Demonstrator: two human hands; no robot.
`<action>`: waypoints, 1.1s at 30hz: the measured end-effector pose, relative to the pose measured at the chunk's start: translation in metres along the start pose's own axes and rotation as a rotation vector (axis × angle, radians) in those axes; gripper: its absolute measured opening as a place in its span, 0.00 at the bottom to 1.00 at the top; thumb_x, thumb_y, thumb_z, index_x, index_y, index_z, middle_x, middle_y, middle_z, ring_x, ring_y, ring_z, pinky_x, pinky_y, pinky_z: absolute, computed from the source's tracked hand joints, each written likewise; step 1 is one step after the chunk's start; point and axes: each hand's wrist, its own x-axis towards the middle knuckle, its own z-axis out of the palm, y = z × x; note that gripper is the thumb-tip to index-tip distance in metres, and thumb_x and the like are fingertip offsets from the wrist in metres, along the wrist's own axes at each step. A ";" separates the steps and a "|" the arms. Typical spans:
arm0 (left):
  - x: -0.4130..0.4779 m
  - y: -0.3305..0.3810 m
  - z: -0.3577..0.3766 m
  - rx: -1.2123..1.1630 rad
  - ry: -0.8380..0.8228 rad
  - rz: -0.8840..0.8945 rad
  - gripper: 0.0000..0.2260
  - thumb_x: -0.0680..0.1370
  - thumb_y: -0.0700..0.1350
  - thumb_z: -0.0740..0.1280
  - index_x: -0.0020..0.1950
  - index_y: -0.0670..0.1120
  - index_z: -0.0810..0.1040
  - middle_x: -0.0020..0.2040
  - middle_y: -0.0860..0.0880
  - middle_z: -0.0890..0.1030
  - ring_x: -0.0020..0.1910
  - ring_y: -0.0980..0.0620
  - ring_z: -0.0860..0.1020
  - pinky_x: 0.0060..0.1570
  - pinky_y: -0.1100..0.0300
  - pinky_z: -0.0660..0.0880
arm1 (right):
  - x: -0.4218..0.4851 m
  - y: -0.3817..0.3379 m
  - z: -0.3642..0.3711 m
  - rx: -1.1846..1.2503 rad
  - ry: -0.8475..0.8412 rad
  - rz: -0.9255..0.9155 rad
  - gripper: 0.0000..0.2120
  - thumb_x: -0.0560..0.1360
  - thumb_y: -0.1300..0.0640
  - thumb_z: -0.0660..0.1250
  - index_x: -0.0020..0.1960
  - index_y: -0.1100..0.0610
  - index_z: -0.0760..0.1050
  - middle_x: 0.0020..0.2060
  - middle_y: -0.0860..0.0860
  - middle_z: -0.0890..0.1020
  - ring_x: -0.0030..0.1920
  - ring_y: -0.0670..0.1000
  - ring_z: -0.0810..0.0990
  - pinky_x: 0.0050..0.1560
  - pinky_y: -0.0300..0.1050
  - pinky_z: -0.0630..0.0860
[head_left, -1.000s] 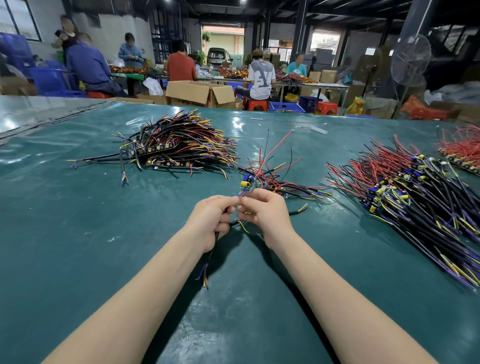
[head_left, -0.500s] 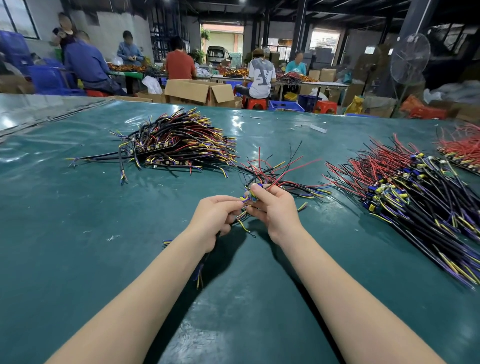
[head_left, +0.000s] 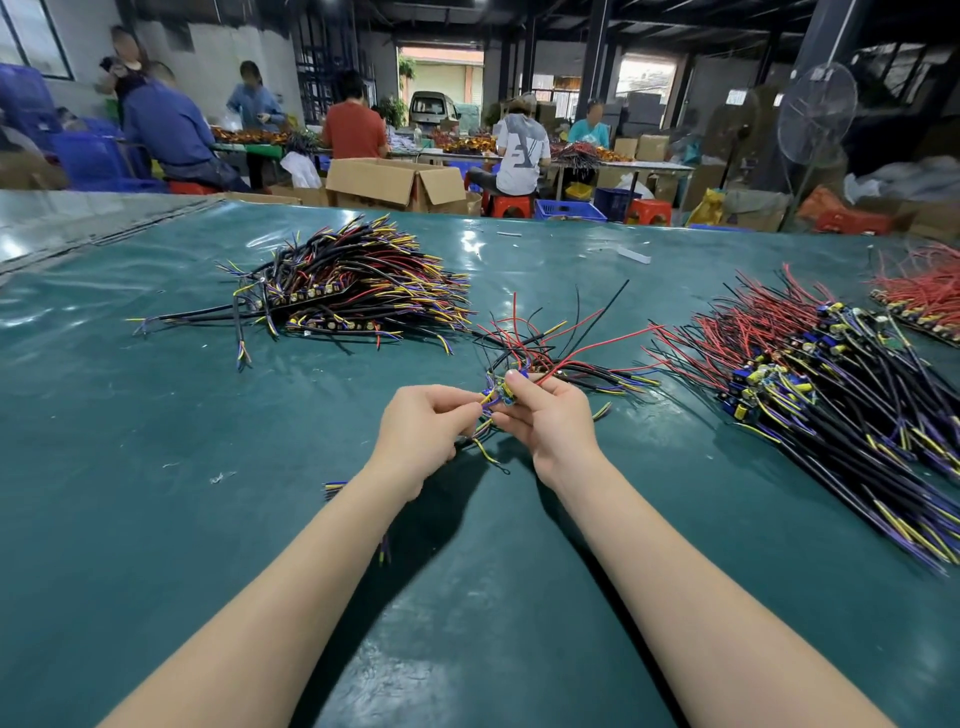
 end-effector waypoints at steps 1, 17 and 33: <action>0.000 0.000 -0.001 0.074 -0.006 0.058 0.10 0.74 0.35 0.65 0.41 0.48 0.83 0.26 0.51 0.73 0.22 0.57 0.64 0.20 0.70 0.61 | 0.000 0.000 0.000 0.031 0.009 0.020 0.09 0.76 0.65 0.63 0.37 0.59 0.71 0.29 0.54 0.77 0.23 0.45 0.78 0.26 0.35 0.76; 0.005 0.000 -0.008 0.072 0.026 0.043 0.12 0.71 0.34 0.68 0.33 0.50 0.81 0.27 0.48 0.78 0.29 0.52 0.72 0.21 0.68 0.68 | 0.005 0.000 -0.001 0.118 -0.087 0.071 0.08 0.75 0.64 0.65 0.37 0.58 0.71 0.25 0.50 0.79 0.27 0.48 0.79 0.29 0.36 0.78; 0.002 -0.002 0.002 0.180 0.131 0.245 0.11 0.72 0.39 0.70 0.33 0.54 0.80 0.22 0.55 0.72 0.24 0.56 0.68 0.31 0.63 0.66 | 0.003 0.000 0.000 0.069 -0.159 -0.001 0.08 0.76 0.65 0.63 0.38 0.58 0.72 0.24 0.49 0.79 0.25 0.45 0.78 0.29 0.36 0.77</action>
